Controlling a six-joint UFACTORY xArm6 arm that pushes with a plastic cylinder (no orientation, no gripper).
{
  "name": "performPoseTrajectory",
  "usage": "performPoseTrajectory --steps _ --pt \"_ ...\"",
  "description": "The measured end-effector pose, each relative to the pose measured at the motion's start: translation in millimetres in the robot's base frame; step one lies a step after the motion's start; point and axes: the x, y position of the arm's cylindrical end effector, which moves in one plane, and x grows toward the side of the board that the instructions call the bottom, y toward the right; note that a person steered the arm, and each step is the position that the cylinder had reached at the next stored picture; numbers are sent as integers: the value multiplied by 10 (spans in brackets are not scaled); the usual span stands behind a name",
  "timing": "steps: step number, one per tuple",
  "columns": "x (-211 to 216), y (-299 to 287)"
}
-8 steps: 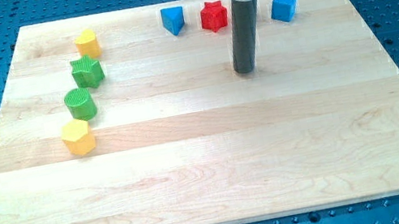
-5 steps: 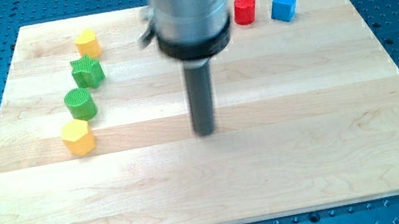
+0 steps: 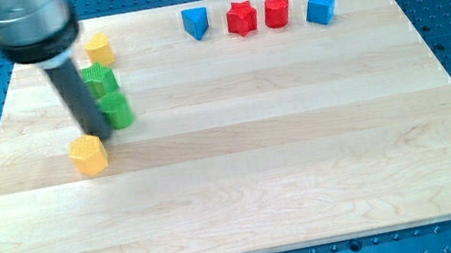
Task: Move the green circle to the center
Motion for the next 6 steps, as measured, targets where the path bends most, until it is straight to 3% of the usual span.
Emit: performPoseTrajectory --steps 1,2,4,5,6 --pt "31 -529" --pt "-137 -287" --pt "-317 1140" --pt "-34 1298" --pt "89 2206"
